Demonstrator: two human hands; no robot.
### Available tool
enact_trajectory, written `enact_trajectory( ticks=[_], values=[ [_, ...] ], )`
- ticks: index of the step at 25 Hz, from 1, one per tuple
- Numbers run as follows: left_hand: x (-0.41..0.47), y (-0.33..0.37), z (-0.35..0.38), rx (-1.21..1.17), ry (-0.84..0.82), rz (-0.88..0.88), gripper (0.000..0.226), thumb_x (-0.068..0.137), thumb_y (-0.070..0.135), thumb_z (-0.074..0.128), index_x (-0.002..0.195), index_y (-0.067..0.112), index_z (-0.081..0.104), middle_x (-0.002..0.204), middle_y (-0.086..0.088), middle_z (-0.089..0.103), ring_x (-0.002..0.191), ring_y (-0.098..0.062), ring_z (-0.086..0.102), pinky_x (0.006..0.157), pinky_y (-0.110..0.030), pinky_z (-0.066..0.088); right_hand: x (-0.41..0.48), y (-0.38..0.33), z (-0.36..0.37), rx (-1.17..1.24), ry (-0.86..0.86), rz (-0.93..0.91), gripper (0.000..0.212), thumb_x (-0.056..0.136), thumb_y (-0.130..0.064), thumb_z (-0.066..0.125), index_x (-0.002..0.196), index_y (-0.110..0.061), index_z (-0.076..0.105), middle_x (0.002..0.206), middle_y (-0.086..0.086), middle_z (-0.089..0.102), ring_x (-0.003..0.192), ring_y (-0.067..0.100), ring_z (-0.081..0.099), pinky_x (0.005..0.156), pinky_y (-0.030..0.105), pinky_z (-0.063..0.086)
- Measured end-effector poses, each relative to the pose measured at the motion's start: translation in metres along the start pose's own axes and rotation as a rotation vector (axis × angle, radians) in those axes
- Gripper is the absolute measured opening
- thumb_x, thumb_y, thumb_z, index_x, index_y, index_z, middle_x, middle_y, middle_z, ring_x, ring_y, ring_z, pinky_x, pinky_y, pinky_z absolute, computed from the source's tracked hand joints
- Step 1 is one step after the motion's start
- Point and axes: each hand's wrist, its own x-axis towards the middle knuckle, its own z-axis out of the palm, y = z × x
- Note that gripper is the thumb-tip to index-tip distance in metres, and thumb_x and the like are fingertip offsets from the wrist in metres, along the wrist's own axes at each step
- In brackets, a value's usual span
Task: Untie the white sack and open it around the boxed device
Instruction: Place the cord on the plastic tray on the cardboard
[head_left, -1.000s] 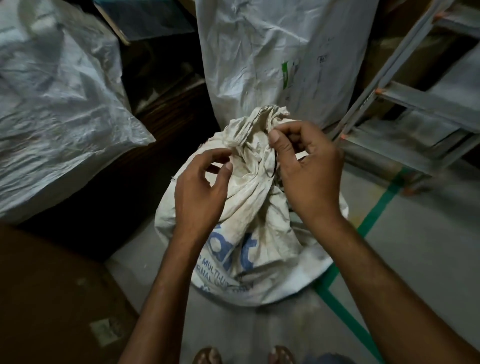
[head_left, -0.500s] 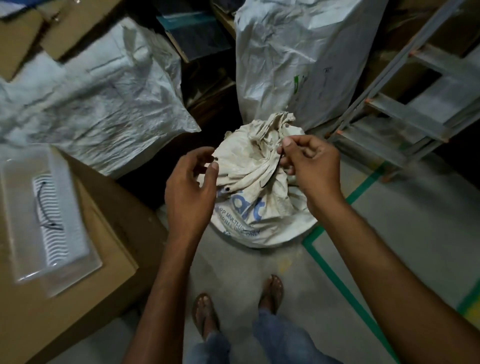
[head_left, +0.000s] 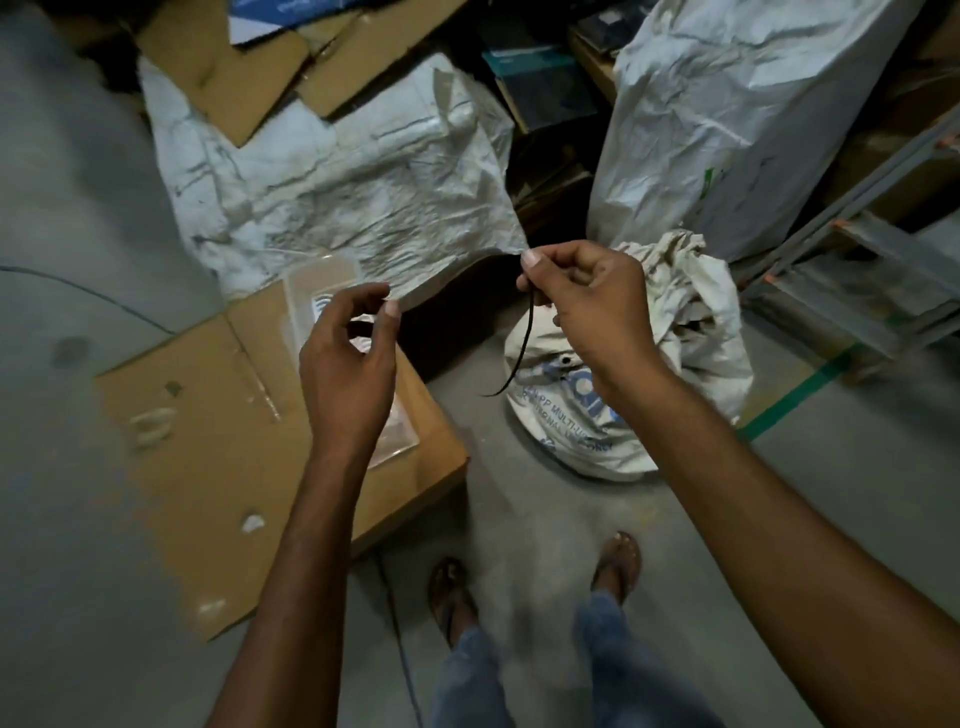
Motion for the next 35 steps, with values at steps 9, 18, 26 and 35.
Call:
enact_trajectory(
  ticks=[9,18,26,35],
  values=[
    [0.025,-0.085,-0.104,0.005,0.146,-0.154,0.018,0.096,0.025,0.063,0.113,0.024,0.070,0.103,0.017,0.069,0.094,0.000,0.065,0.079,-0.015,0.052,0.011,0.003,0.171,-0.042,-0.204,0.054,0.017,0.095,-0.018,0.070,0.079,-0.013,0.070,0.082,0.010,0.076,0.064,0.011,0.066,0.049,0.021,0.048],
    [0.039,-0.132,-0.113,-0.053,0.120,-0.207,0.020,0.095,0.024,0.064,0.114,0.024,0.070,0.104,0.015,0.070,0.092,-0.001,0.065,0.081,-0.020,0.053,0.058,0.080,0.259,-0.374,-0.188,-0.010,0.016,0.085,-0.025,0.075,0.071,-0.022,0.069,0.065,-0.001,0.073,0.066,0.017,0.072,0.072,0.047,0.061],
    [0.048,-0.150,-0.101,-0.067,0.079,-0.198,0.019,0.095,0.022,0.064,0.113,0.025,0.070,0.104,0.014,0.070,0.090,-0.002,0.064,0.078,-0.021,0.053,0.092,0.088,0.273,-0.414,-0.005,-0.094,0.026,0.088,-0.024,0.074,0.067,-0.028,0.061,0.066,-0.006,0.071,0.069,0.014,0.071,0.073,0.042,0.060],
    [0.063,-0.151,-0.079,-0.069,0.016,-0.160,0.016,0.094,0.020,0.064,0.107,0.023,0.072,0.102,0.014,0.072,0.088,0.003,0.065,0.076,-0.010,0.049,0.106,0.095,0.278,-0.518,-0.010,-0.220,0.008,0.092,-0.023,0.072,0.086,-0.017,0.071,0.071,-0.011,0.065,0.071,0.007,0.064,0.069,0.032,0.055]
  ],
)
